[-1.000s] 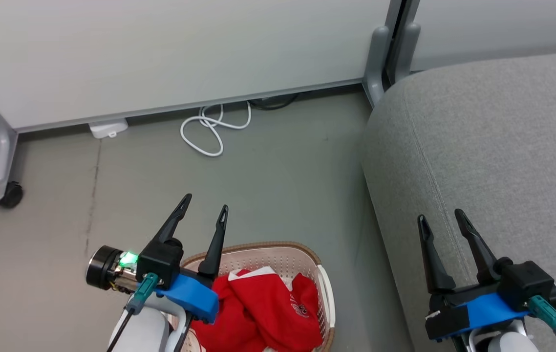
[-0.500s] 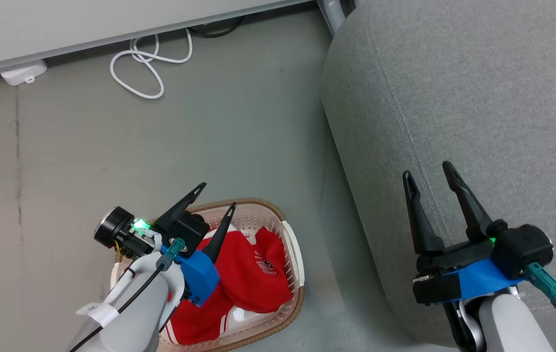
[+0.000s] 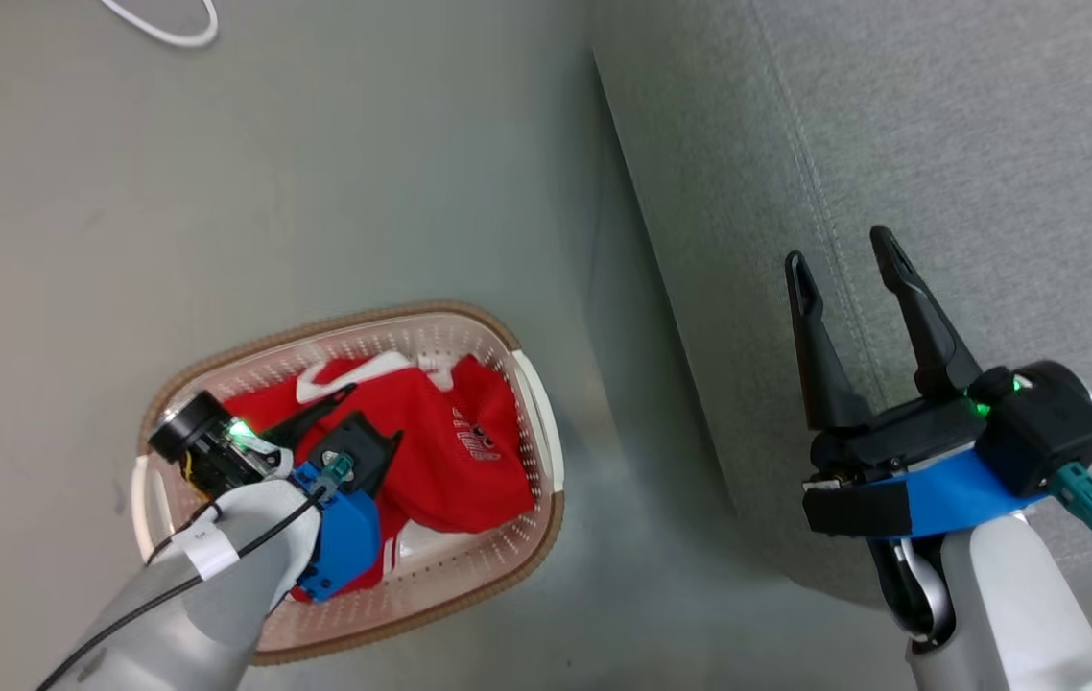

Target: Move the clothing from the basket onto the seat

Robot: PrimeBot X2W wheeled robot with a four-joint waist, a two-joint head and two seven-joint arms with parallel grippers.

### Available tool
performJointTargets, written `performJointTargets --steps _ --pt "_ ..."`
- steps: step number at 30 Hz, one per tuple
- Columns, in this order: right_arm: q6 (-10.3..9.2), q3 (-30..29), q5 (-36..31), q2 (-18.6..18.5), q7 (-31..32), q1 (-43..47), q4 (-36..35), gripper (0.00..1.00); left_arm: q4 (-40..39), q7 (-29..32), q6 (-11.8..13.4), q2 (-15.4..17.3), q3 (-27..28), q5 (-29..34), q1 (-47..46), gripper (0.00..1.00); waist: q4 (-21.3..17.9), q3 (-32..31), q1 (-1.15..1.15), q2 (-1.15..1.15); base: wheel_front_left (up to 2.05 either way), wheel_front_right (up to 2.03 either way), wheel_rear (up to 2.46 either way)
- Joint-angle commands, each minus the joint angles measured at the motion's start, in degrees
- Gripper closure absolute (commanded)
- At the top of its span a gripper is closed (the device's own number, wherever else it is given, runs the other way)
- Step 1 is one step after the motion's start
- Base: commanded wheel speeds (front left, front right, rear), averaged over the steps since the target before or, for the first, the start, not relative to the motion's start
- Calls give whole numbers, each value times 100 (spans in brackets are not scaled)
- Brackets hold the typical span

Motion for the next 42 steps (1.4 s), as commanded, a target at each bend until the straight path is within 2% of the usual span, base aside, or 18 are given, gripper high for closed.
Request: performJointTargets --steps 1,8,17,24,32,42 --pt "3 13 32 -21 -18 -156 -67 0 196 56 1 45 -175 -84 -201 0 45 204 -1 0 0 0 0" --pt "3 35 -5 -21 -18 -339 -180 0 649 282 1 92 -728 -446 -510 0 13 636 -1 0 0 0 0" --pt "2 14 -41 -21 -18 -509 -334 0 883 1097 1 263 -1568 -1007 -903 0 53 1202 -1 0 0 0 0" --pt "2 -31 -71 -21 -18 -632 -475 0 731 1698 1 390 -2092 -1506 -1179 0 87 1645 -1 0 0 0 0" --pt "3 -44 -161 -21 -18 -719 -731 0 497 1899 1 430 -2340 -1784 -1419 0 133 2032 -1 0 0 0 0" --pt "2 -41 -295 -21 -18 -656 -954 0 466 1769 1 349 -2406 -1912 -1500 0 174 2222 -1 0 0 0 0"
